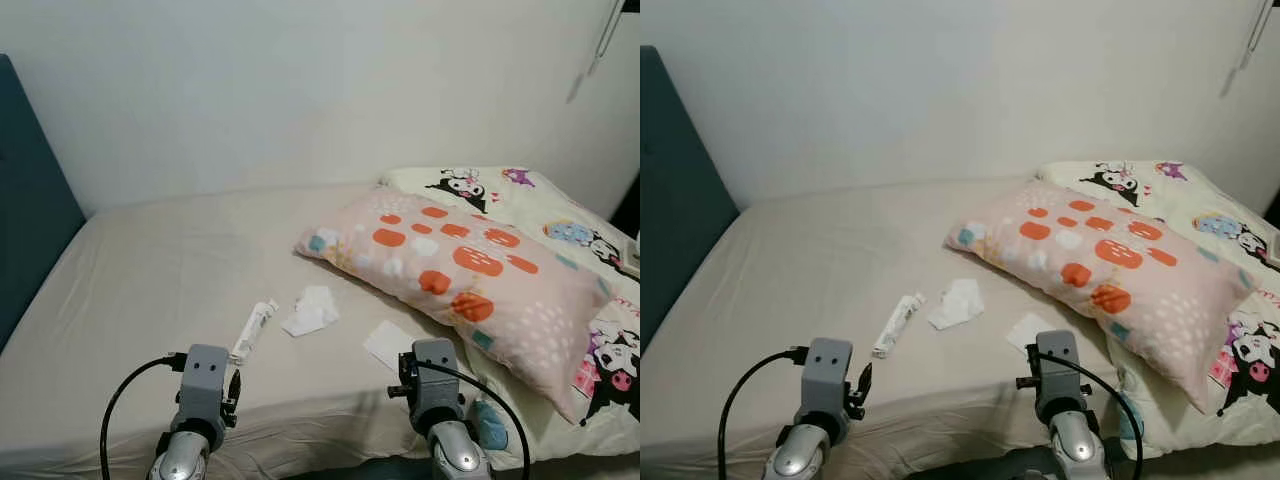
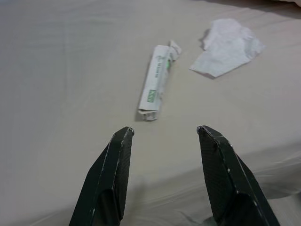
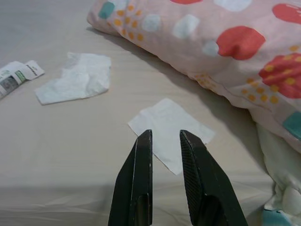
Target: Clean up the room
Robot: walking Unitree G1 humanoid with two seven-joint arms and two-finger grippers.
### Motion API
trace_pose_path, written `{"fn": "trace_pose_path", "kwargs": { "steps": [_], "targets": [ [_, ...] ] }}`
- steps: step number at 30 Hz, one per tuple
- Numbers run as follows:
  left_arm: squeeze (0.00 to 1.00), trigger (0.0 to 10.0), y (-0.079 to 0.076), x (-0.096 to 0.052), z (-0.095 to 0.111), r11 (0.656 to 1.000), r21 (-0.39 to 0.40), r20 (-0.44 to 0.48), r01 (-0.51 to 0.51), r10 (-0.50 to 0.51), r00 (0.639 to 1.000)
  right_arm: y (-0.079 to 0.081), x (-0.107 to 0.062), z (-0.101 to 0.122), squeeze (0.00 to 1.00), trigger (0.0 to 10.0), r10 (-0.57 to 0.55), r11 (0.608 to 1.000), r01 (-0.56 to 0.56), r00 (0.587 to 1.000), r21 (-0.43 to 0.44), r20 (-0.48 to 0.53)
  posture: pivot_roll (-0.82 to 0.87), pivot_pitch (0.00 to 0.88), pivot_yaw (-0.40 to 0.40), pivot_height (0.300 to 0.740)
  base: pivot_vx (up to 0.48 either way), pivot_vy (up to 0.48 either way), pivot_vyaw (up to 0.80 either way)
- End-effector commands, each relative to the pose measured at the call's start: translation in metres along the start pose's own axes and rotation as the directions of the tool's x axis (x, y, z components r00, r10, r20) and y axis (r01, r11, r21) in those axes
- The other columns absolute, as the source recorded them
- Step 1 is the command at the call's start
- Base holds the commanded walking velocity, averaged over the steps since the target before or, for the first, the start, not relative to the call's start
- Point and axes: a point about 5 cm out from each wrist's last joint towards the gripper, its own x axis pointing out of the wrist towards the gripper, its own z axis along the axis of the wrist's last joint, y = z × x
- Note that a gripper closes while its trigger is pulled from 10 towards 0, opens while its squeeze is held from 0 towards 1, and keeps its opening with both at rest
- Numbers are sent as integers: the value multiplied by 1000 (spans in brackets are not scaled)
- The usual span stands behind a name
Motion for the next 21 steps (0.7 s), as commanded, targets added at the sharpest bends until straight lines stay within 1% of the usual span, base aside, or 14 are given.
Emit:
{"fn": "trace_pose_path", "kwargs": {
  "steps": [1,7,13,14,16,19,20,21],
  "targets": [
    [0,10000,1,-1,-1,1000,11,-9,7,-7,1000,0,0,-2,0,10000,-7,1000,7,1000,11,-8,11,68,-10,630,0,0,0],
    [0,10000,2,0,1,1000,18,-13,6,-6,1000,0,1,-1,0,10000,-9,1000,10,1000,21,-8,14,73,-2,630,0,0,0],
    [0,10000,4,5,3,1000,18,-27,-8,9,1000,0,8,6,0,10000,7,999,-7,1000,33,-5,18,99,-3,626,0,0,0],
    [0,10000,4,7,4,1000,19,-28,-7,8,1000,-1,10,7,0,10000,10,999,-10,1000,35,-3,18,99,-3,621,0,0,0],
    [0,10000,6,11,5,999,34,-36,14,-13,999,-3,16,12,0,10000,15,999,-15,1000,29,-9,18,145,-3,611,0,0,0],
    [0,10000,6,12,5,999,40,-37,22,-20,999,-4,19,14,0,10000,17,1000,-17,1000,26,-11,18,145,-3,606,0,0,0],
    [0,10000,8,14,6,999,45,-39,26,-24,999,-4,21,16,0,10000,23,1000,-23,1000,22,-13,14,164,-8,602,0,0,0],
    [0,10000,12,16,9,998,48,-33,34,-32,999,-3,27,22,0,10000,43,999,-43,999,2,-13,15,181,-14,602,0,0,0]
  ]
}}
